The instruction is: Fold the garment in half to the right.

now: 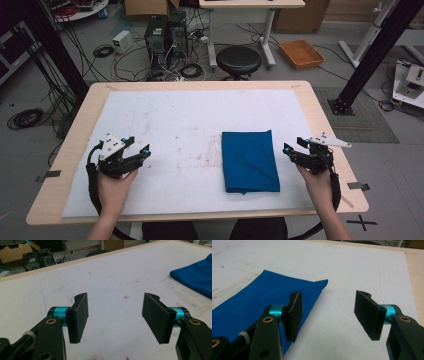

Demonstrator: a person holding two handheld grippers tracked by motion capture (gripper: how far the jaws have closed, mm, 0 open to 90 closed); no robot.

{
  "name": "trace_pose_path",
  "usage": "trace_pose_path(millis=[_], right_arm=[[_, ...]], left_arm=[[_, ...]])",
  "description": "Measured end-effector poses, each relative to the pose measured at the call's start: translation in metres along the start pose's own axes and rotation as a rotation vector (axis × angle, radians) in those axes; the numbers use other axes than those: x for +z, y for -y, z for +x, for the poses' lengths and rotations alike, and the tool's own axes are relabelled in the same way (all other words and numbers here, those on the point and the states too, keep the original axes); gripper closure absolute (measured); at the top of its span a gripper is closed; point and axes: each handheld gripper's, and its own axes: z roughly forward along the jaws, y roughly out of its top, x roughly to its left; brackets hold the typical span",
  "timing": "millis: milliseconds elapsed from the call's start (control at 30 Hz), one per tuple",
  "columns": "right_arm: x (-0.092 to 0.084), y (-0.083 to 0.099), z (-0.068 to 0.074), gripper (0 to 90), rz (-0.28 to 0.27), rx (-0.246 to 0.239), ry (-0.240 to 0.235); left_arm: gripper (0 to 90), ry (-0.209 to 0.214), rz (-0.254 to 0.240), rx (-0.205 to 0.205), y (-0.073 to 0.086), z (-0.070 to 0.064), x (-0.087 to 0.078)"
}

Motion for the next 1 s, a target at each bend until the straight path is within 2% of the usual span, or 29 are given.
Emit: trace_pose_path(millis=[733,1000], right_arm=[[0.0034,0.0039,-0.0010,39.8,0.011,-0.022,0.006],[0.0027,0.0045,-0.0023,38.2,0.004,-0.011,0.003]], left_arm=[[38.0,-0.004,0.005,0.000,0.0042,0.0006,0.0000],[38.0,-0.009,0.011,-0.002,0.0049,0.0016,0.0005]])
